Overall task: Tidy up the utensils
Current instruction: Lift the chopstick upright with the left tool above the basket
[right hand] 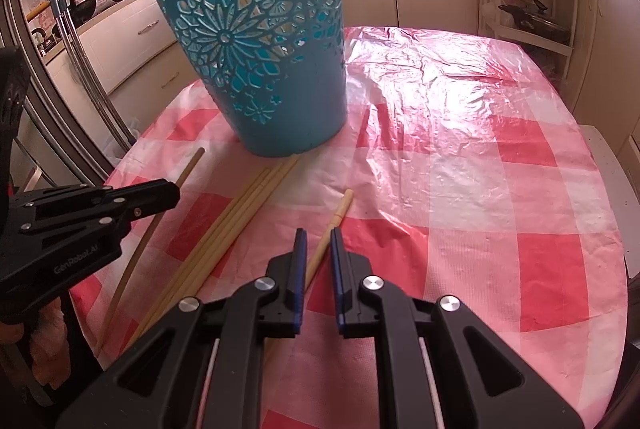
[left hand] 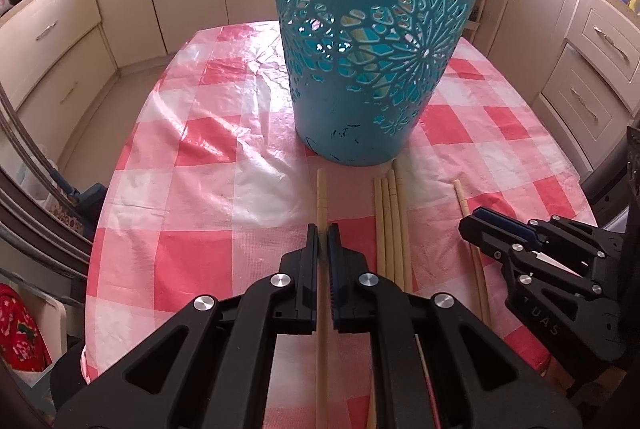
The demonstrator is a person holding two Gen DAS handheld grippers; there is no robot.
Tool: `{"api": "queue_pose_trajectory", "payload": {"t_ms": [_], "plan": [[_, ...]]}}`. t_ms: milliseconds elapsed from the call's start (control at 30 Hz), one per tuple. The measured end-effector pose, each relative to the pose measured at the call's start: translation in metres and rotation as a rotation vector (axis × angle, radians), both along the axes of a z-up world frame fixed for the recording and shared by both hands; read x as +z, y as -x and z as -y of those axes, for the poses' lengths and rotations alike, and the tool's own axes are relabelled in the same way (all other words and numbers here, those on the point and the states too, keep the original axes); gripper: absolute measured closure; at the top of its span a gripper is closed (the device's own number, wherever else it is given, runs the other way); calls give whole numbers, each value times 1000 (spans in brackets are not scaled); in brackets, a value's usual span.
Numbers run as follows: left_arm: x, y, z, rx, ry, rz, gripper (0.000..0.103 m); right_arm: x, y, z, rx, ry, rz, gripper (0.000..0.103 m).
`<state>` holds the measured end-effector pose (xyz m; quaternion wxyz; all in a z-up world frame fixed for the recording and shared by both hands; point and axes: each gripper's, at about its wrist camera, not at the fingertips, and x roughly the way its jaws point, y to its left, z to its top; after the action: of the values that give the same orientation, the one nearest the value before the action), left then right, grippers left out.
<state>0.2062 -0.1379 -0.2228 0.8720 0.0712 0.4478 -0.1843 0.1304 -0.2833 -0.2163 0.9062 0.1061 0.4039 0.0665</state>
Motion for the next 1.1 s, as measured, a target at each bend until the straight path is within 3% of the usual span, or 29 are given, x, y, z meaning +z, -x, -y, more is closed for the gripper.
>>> {"api": "queue_pose_trajectory", "payload": {"t_ms": [367,567,800,1100], "plan": [[29,14,-8,-28,79,63,98,0,2,-3,-2,16,9,91],[54,17,-26,-52,231,72,98,0,2,-4,-2,15,9,91],[98,10,-51,-29,412,102,98,0,2,-3,-1,9,9,91],[171,-4,-45,-51,502,248,98,0,1,0,-1,-7,9,91]]}}
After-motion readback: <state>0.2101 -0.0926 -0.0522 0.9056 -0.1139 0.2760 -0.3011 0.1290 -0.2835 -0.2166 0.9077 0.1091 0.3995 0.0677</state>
